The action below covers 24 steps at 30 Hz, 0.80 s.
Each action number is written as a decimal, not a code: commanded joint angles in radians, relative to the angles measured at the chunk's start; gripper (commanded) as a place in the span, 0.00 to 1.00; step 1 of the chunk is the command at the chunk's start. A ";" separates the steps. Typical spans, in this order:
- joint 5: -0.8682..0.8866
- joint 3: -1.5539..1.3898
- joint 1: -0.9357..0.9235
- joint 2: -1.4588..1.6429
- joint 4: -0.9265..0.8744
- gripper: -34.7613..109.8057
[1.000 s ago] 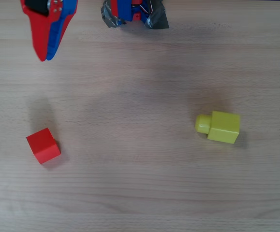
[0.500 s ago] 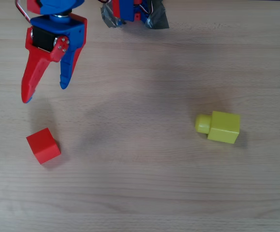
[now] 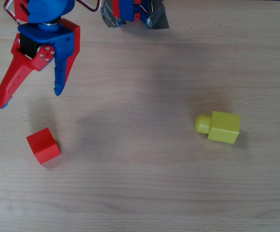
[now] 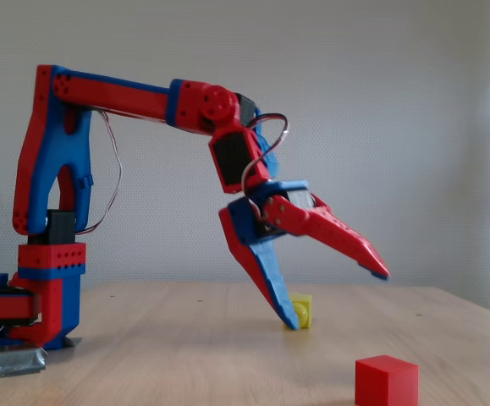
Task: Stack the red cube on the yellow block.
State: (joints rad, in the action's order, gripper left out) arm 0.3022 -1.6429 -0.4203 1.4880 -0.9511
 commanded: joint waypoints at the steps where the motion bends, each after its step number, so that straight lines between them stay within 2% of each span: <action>1: 0.003 0.083 -0.025 0.009 -0.012 0.58; 10: -0.048 0.232 0.005 -0.181 0.130 0.59; 14: -0.043 0.307 0.008 -0.245 0.127 0.60; 24: 0.097 0.390 0.048 -0.301 -0.072 0.61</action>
State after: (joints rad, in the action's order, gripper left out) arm 0.3666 -1.3361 -0.3712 1.1413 -0.9695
